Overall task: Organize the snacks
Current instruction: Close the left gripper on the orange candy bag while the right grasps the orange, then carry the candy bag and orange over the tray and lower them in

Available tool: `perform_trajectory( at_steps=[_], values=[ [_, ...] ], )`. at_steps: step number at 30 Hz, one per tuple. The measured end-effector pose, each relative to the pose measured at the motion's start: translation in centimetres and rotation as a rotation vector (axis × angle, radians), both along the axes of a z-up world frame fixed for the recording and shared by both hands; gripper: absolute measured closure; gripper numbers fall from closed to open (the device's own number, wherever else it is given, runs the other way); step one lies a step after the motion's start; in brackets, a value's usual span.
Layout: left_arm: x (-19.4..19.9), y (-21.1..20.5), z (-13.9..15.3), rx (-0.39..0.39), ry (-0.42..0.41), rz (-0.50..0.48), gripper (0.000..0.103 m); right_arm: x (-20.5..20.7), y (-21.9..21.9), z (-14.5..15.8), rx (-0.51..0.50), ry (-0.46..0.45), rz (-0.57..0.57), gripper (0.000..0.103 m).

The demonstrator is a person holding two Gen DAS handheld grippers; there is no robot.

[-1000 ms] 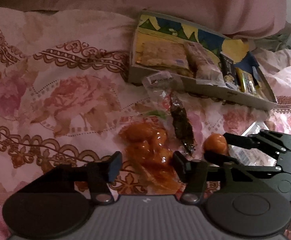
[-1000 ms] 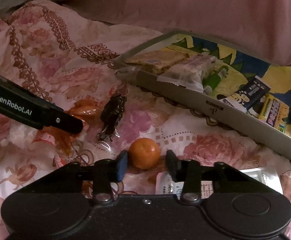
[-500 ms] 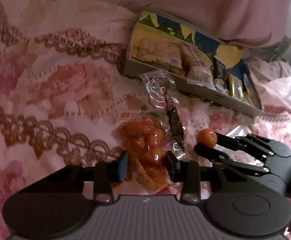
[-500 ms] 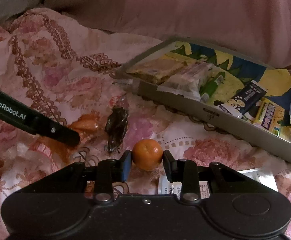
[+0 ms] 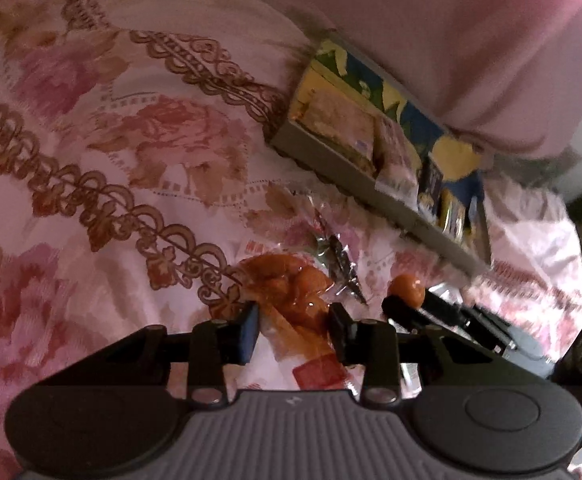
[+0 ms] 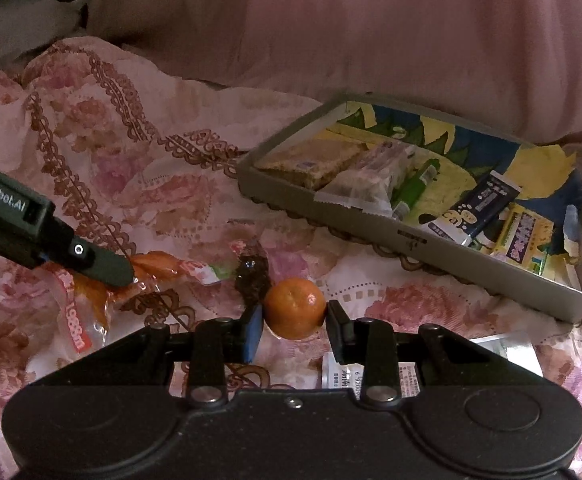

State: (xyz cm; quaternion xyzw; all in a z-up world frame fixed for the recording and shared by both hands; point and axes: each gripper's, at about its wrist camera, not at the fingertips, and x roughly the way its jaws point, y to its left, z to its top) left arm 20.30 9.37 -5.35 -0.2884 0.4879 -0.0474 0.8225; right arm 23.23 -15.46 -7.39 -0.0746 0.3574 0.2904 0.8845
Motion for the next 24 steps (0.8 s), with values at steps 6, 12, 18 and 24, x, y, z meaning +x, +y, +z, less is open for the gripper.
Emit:
perform_trajectory(
  at_steps=[6,12,18,24],
  values=[
    [-0.5,0.9,0.0,-0.055,0.003,0.046,0.063,-0.4,-0.4,0.8,0.016,-0.014,-0.015,0.067],
    [-1.8,1.3,1.1,-0.051,-0.039,0.068,0.063,-0.7,-1.0,1.5,0.035,-0.026,-0.028,0.067],
    [-3.1,1.9,2.1,-0.064,-0.079,0.103,0.063,-0.8,-1.2,1.9,0.044,-0.038,-0.034,0.067],
    [-3.4,1.5,3.7,-0.035,-0.182,0.096,0.063,-0.9,-1.3,2.6,0.069,-0.056,-0.037,0.067]
  ],
)
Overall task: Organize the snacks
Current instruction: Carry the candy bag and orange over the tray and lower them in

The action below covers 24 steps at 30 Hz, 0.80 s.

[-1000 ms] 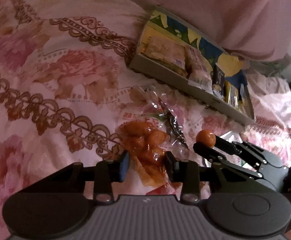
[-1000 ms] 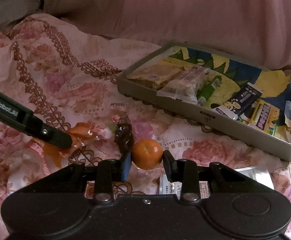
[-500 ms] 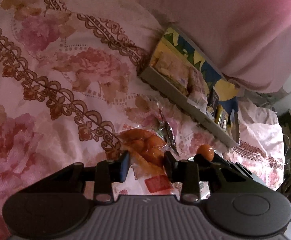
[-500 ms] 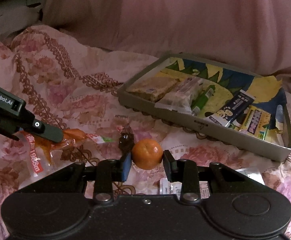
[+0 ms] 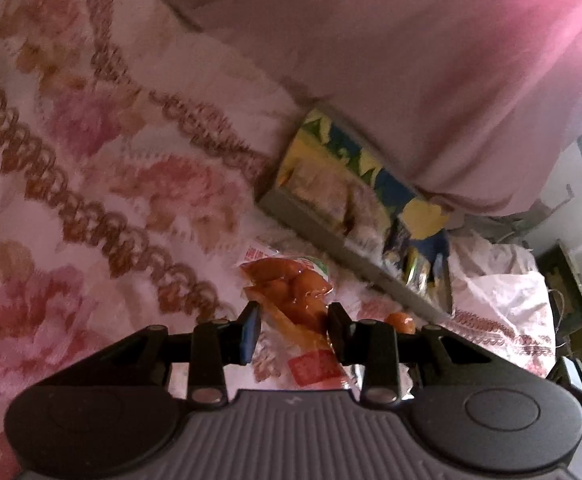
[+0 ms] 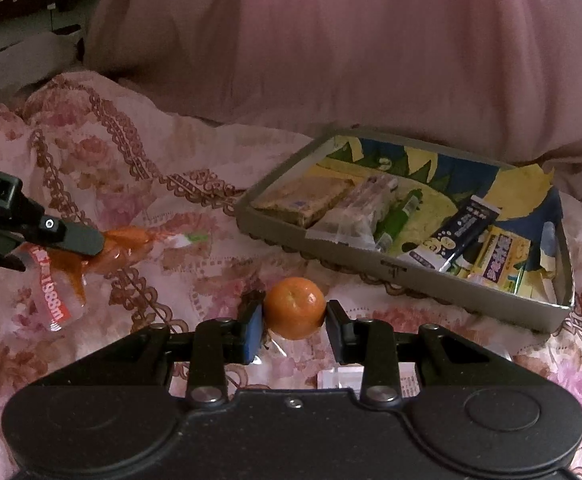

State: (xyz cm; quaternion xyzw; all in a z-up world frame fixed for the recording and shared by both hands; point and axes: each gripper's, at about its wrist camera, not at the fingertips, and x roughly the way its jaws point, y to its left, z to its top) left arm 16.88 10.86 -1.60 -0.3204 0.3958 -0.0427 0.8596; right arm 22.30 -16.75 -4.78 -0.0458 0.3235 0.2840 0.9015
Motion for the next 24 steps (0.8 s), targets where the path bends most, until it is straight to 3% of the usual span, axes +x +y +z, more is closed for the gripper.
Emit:
perform_trajectory(
  at_steps=[5,14,24],
  values=[
    [1.1,0.0,1.1,-0.035,-0.054,0.010,0.063,0.5,-0.6,0.8,0.032,-0.022,-0.020,0.067],
    [7.2,-4.1,4.5,0.099,-0.170,-0.063,0.063,4.2,-3.6,2.2,0.081,-0.075,-0.130,0.067],
    [15.2,-11.5,3.9,0.041,-0.238,-0.173,0.063,7.9,-8.5,1.7,0.105,-0.053,-0.307,0.067]
  ],
)
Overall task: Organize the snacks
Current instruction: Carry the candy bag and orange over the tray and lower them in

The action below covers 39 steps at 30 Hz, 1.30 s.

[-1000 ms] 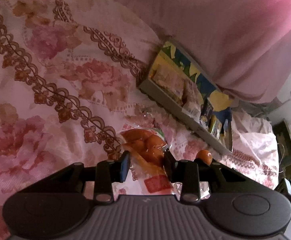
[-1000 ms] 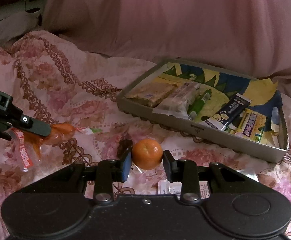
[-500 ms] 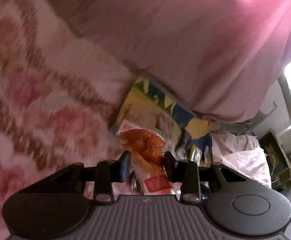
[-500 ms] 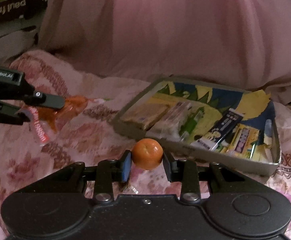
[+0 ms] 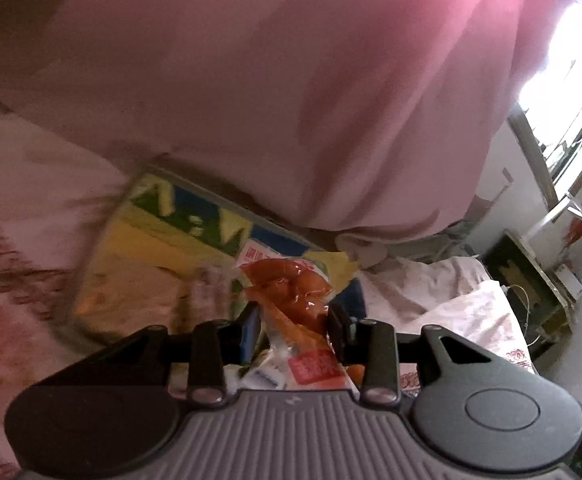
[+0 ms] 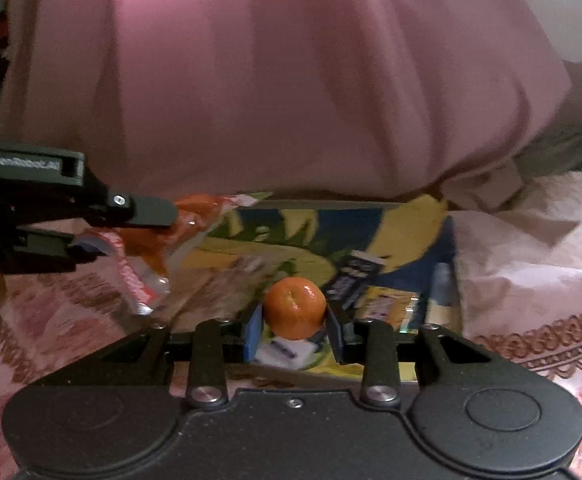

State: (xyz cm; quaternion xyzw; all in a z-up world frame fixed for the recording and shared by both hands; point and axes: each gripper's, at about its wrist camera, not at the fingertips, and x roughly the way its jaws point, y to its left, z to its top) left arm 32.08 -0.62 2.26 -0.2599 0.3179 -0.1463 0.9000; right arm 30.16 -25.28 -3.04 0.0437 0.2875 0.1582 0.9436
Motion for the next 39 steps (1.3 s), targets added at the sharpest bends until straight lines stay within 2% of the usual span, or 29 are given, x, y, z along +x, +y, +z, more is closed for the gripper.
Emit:
perform_trajectory(
  at_steps=[6,12,17,24,32,39],
  values=[
    [2.8,-2.7,-3.0,0.004,0.028,-0.024,0.063,1.9,-1.3,-1.8,0.003,0.048,-0.067,0.067],
    [3.7,-3.6,-6.0,0.064,0.068,-0.020,0.063,2.7,-0.7,-3.4,-0.031,0.086,-0.073,0.067],
    [4.0,-3.8,-7.2,0.113,0.069,-0.026,0.063,2.9,-0.3,-4.0,-0.067,0.091,-0.067,0.067],
    [3.8,-4.8,-7.6,0.199,0.039,-0.044,0.062,3.4,-0.3,-4.6,-0.077,0.113,-0.070,0.067],
    [3.4,-5.2,-7.3,0.232,0.033,-0.043,0.060,3.5,-0.3,-4.8,-0.074,0.129,-0.065,0.066],
    [2.9,-5.6,-6.9,0.274,0.038,-0.042,0.053,3.3,-0.8,-4.1,-0.041,0.119,-0.080,0.051]
  ],
)
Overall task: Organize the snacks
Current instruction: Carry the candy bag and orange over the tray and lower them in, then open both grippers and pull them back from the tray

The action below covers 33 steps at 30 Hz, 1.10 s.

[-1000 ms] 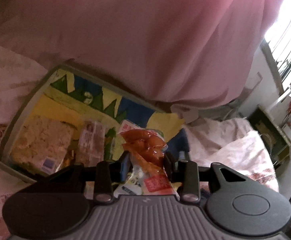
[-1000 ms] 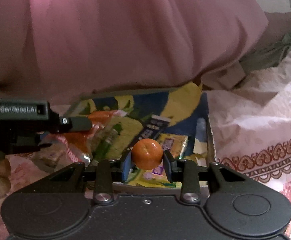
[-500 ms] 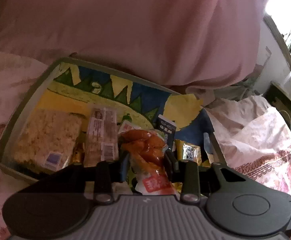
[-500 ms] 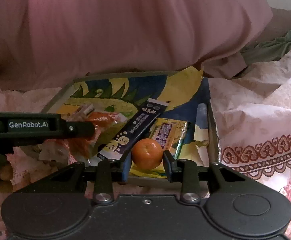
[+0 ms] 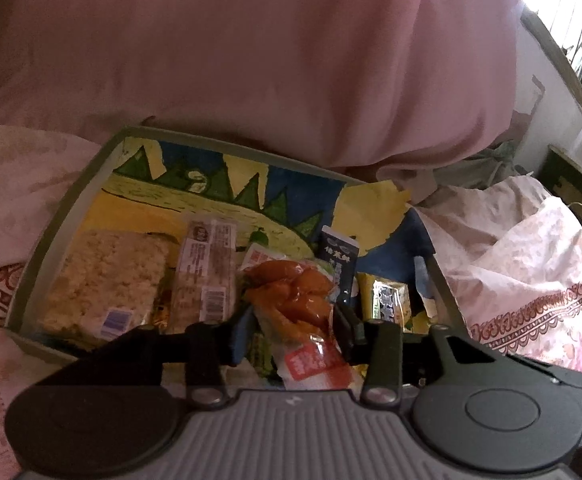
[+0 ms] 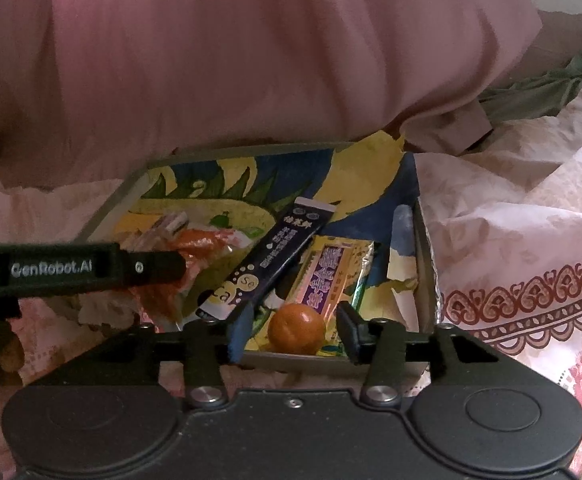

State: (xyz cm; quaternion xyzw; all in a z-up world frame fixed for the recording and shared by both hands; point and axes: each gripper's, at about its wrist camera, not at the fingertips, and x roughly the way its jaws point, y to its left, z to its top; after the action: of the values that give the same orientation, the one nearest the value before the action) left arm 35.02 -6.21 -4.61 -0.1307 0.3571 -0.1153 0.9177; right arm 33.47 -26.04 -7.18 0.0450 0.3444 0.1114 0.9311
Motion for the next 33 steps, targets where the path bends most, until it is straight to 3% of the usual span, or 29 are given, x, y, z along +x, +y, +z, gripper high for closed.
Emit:
perform_trajectory(
  at_steps=[10,19,25,33],
  values=[
    [-2.6,0.5,2.1,0.009,-0.045,0.019,0.030,-1.9,-1.6,2.5,0.046,-0.050,-0.067,0.023],
    [-7.1,1.2,6.5,0.079,-0.165,0.072,0.004,-5.7,-3.0,6.0,0.053,-0.142,-0.085,0.003],
    [-11.0,1.9,8.6,0.120,-0.221,0.120,0.000,-9.1,-3.3,8.2,0.038,-0.203,-0.071,0.001],
    [-16.0,2.9,8.6,0.161,-0.174,0.188,0.000,-15.0,-2.4,9.3,-0.015,-0.233,-0.022,0.001]
  ],
)
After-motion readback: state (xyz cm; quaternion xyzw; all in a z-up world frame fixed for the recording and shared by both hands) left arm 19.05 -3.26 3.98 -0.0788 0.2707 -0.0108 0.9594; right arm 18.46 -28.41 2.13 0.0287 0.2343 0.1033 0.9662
